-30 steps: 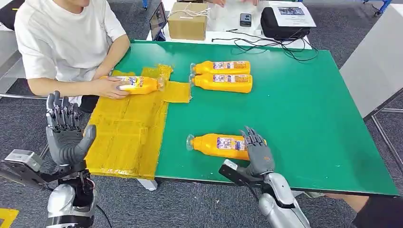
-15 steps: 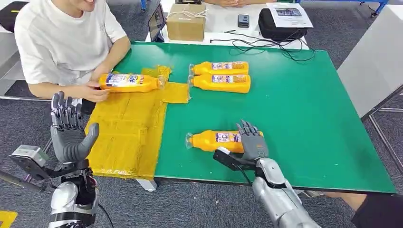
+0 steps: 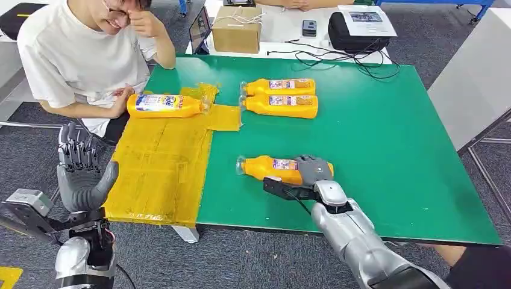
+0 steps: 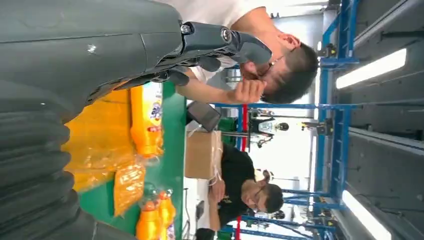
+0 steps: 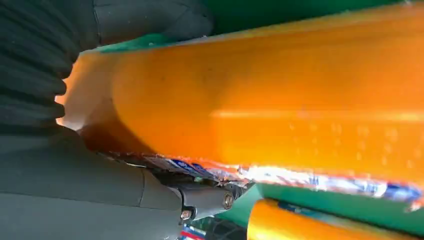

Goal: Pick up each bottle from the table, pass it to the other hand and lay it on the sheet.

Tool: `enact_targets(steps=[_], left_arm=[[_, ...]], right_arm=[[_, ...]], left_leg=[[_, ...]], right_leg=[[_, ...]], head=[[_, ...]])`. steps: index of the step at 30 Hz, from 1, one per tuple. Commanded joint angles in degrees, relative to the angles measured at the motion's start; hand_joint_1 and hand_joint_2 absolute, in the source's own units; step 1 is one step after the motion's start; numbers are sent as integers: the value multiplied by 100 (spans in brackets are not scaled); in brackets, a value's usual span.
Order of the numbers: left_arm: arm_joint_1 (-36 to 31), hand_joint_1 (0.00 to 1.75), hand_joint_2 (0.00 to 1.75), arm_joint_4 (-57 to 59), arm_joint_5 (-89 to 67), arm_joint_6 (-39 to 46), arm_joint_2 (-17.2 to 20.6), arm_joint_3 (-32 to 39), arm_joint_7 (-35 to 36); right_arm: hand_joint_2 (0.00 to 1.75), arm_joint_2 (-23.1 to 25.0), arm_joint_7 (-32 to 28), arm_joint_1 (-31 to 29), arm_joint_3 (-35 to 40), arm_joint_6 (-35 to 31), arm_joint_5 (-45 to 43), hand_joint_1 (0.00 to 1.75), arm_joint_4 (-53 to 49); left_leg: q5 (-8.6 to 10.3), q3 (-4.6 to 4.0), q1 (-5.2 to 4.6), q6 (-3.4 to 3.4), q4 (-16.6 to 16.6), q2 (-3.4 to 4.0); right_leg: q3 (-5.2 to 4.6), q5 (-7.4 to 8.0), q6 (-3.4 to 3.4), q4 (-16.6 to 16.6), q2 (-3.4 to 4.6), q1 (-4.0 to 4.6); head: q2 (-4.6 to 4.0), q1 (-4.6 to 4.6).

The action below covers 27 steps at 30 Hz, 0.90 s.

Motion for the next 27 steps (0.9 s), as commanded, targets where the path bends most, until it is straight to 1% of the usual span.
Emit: enact_targets(steps=[1,3,8,10,11,14,15,16,18,19,20,21,22,23,25,27], left_arm=[[-427,0,175,764,-7,-200,100,47,119],[-467,0,175,837,-1,-195,100,32,112],[-461,0,175,841,3,-193,109,39,106],[-495,0,175,979,85,-270,144,-43,192],[-497,0,175,998,79,-270,142,-56,189],[-497,0,175,1417,223,-297,140,-225,328],[-485,0,175,1502,274,-302,144,-281,341],[-481,0,175,1589,335,-291,151,-374,355],[-463,0,175,1648,445,-252,153,-500,407],[-403,0,175,1742,449,-191,153,-554,550],[-356,0,175,1833,486,-162,137,-600,496],[-324,0,175,1841,475,-151,120,-615,461],[-324,0,175,1841,475,-151,120,-615,461],[-330,0,175,1864,476,-146,123,-642,461],[-312,0,175,1871,508,-104,84,-674,463],[-241,0,175,1798,512,-88,49,-730,462]], right_arm=[[175,-136,-819,-319,-93,836,-717,175,941],[175,-181,-861,-325,-89,842,-729,175,946],[175,-157,-845,-317,-76,835,-724,175,944],[175,-200,-1167,-309,-231,1061,-1041,175,949],[175,-214,-1177,-308,-230,1061,-1047,175,949],[175,-246,-1946,-26,-658,774,-1785,175,683],[175,-202,-2226,95,-839,664,-2100,175,534],[175,-118,-2650,282,-1046,495,-2566,175,222],[175,57,-3022,616,-1286,345,-3317,175,-497],[175,127,-3072,870,-1328,391,-3626,175,-913],[175,208,-3074,1112,-1345,402,-4036,175,-1389],[175,228,-3011,1142,-1308,397,-4051,175,-1466],[175,228,-3011,1142,-1308,397,-4051,175,-1466],[175,289,-3153,1242,-1410,346,-4402,175,-1753],[175,342,-3183,1433,-1403,337,-4954,175,-2337],[175,345,-3160,1601,-1295,165,-5026,175,-2821]], left_leg=[[1,11,4,-5,-6,-20],[5,9,7,-8,-7,-40],[2,19,6,-6,-8,-22],[1,19,11,-10,-7,-32],[2,19,9,-8,-7,-28],[3,19,6,-6,-7,-31],[2,30,6,-5,-11,-31],[4,38,11,-7,-19,-33],[-4,45,11,-7,-16,-18],[-8,43,7,-7,-11,-3],[-6,46,11,-12,-18,-1],[-9,44,8,-11,-14,11],[-7,40,11,-15,-18,-7],[-10,31,6,-10,-7,3],[-8,6,3,-10,-3,-10],[-8,-9,6,-10,-1,-9]], right_leg=[[16,-3,-5,-7,-10,3],[21,-4,-8,-11,-26,5],[22,-2,-6,-12,-12,4],[25,-3,-10,-14,-16,10],[23,-3,-8,-12,-16,7],[25,-3,-6,-13,-20,5],[33,-3,-5,-18,-20,5],[45,0,-7,-28,-19,10],[48,0,-9,-25,-5,10],[42,0,-6,-18,2,6],[44,2,-11,-25,7,10],[38,0,-9,-19,12,7],[40,-3,-13,-22,1,9],[30,-3,-8,-11,7,6],[5,-5,-7,-3,3,3],[-7,-6,-6,-4,6,8]], head=[[0,0],[0,0],[0,0],[0,0],[0,0],[0,-2],[0,0],[0,0],[0,2],[0,0],[0,2],[0,0],[0,2],[0,0],[0,-2],[0,-2]])
